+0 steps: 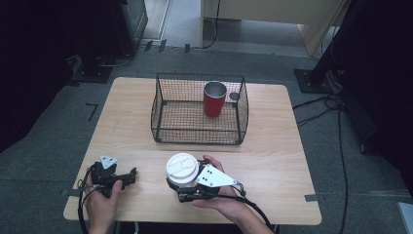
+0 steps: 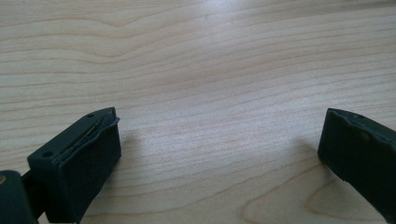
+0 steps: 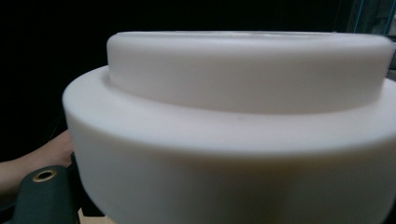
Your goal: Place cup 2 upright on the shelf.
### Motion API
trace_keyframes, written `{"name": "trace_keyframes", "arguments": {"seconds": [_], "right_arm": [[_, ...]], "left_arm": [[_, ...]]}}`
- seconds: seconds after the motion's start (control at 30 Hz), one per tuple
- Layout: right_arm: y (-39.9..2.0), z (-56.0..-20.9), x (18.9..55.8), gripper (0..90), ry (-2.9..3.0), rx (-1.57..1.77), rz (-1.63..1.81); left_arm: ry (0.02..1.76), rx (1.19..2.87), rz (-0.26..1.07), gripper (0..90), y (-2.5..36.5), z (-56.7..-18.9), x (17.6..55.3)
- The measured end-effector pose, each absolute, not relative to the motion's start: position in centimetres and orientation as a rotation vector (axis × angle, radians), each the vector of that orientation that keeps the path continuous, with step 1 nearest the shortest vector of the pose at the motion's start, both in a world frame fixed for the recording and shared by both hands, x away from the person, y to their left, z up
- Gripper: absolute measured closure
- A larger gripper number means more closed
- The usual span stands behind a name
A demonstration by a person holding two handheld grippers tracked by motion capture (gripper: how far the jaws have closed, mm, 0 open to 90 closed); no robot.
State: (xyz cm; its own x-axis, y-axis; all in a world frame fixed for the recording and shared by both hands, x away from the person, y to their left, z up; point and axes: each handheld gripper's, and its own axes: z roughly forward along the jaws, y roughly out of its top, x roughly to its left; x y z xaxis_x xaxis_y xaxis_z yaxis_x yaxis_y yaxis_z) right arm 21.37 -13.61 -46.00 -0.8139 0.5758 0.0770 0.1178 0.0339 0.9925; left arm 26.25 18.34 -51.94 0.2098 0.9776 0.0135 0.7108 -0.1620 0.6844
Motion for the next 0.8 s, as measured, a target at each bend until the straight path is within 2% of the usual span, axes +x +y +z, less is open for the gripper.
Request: {"name": "trace_keyframes", "arguments": {"seconds": [0.8], "right_arm": [[-13.9,-40.0,23.9,15.9,1.785,0.632,1.877]], "left_arm": [[1.561,1.939,0.632,0.0,18.3,-51.9,26.3]]}}
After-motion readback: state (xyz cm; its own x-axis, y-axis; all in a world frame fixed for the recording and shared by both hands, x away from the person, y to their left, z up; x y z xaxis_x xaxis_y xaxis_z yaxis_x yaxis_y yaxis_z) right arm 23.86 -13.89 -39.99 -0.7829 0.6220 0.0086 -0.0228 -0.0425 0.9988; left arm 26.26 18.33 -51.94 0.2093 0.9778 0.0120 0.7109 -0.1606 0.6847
